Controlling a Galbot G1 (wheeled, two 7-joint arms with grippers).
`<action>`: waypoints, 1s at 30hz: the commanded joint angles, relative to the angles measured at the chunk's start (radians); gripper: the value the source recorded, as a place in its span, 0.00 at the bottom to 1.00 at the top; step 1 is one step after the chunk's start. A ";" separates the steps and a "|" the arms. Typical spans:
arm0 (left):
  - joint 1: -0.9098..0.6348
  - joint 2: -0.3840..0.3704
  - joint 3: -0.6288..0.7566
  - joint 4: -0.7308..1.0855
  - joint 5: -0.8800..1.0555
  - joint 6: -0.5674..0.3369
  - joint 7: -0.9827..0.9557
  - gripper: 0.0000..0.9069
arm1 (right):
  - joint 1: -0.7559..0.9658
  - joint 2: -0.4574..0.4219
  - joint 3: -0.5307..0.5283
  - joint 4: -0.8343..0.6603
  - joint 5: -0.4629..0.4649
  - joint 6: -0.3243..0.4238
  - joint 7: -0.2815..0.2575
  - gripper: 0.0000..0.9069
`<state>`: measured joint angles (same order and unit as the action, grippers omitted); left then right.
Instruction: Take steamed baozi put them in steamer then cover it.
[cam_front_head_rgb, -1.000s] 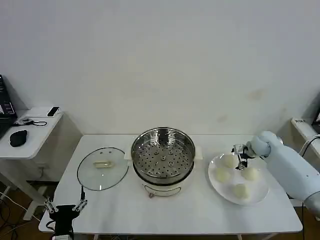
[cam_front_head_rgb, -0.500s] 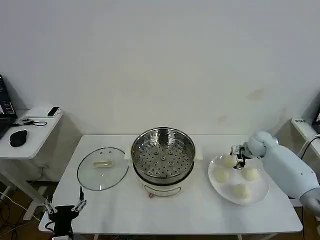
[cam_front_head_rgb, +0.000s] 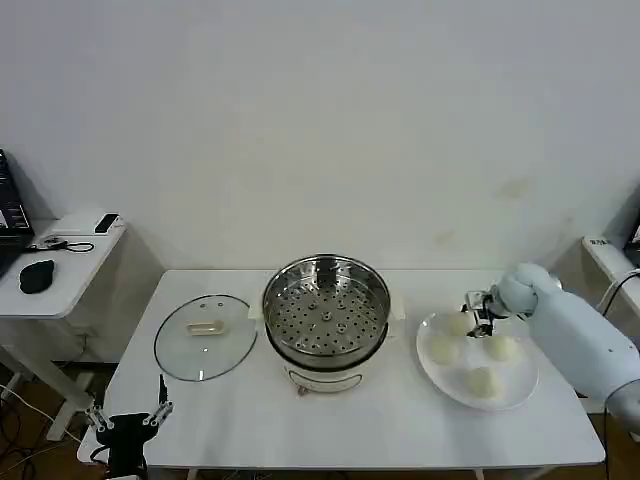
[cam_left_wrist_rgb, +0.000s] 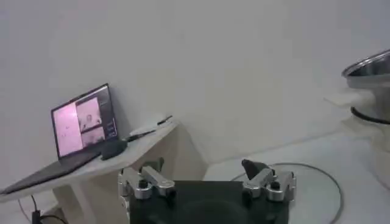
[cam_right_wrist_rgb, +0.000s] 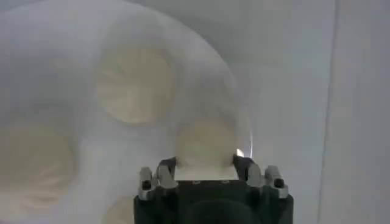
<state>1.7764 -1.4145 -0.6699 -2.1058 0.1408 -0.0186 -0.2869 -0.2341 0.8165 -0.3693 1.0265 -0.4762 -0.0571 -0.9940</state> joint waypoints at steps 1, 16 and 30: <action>0.004 0.001 0.001 -0.004 -0.001 0.000 -0.003 1.00 | 0.016 -0.071 0.001 0.098 0.050 -0.004 -0.009 0.70; 0.017 0.002 0.009 -0.010 -0.028 0.011 -0.028 1.00 | 0.334 -0.271 -0.170 0.336 0.347 -0.016 -0.047 0.71; 0.011 0.010 -0.011 -0.025 -0.050 0.024 -0.027 1.00 | 0.663 0.015 -0.498 0.307 0.487 -0.044 -0.067 0.71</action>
<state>1.7885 -1.4042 -0.6821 -2.1279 0.0941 0.0034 -0.3136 0.2324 0.7038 -0.6933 1.3200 -0.0816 -0.0949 -1.0532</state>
